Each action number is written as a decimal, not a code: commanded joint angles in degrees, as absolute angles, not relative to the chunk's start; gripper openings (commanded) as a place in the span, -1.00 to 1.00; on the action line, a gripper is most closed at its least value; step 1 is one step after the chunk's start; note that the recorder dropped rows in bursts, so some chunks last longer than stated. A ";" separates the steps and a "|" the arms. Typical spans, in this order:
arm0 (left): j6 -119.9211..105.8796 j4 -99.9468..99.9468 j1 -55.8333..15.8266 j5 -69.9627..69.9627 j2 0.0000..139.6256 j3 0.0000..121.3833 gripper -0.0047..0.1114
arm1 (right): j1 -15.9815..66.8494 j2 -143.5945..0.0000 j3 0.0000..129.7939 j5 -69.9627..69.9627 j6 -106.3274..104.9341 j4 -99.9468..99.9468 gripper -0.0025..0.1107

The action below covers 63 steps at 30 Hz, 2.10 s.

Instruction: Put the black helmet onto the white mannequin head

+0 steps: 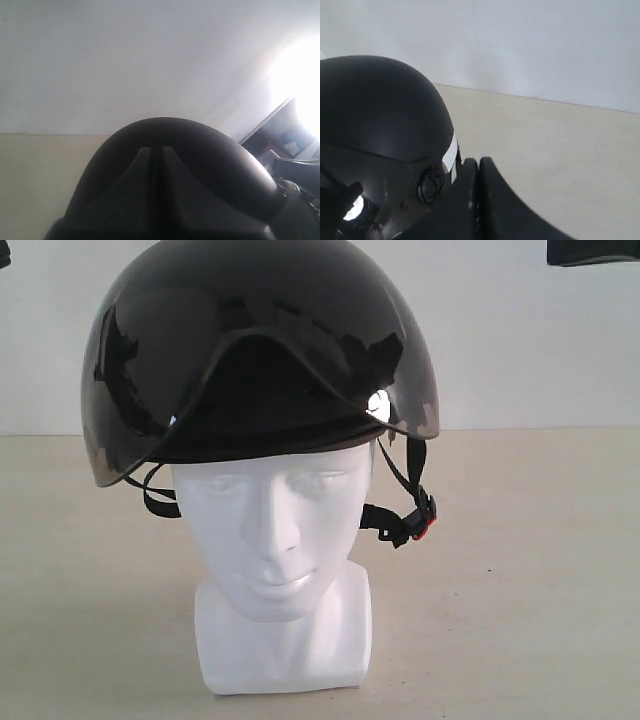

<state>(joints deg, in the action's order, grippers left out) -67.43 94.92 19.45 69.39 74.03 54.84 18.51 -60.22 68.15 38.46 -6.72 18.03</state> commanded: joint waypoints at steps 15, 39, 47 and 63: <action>-67.50 87.12 5.64 69.96 71.35 62.73 -0.84 | 18.24 -76.63 84.13 51.28 -18.58 33.97 -0.96; -62.62 78.09 -2.03 64.45 72.65 62.73 -0.84 | 19.80 -79.01 84.01 50.52 -32.67 47.37 -0.96; -62.39 77.30 -2.03 68.01 72.65 62.73 -0.84 | 22.52 -79.52 84.01 52.50 -32.54 46.08 -0.96; -61.97 76.43 -2.03 69.96 72.65 62.73 -0.84 | 22.52 -79.39 82.57 59.97 -26.86 44.45 -0.96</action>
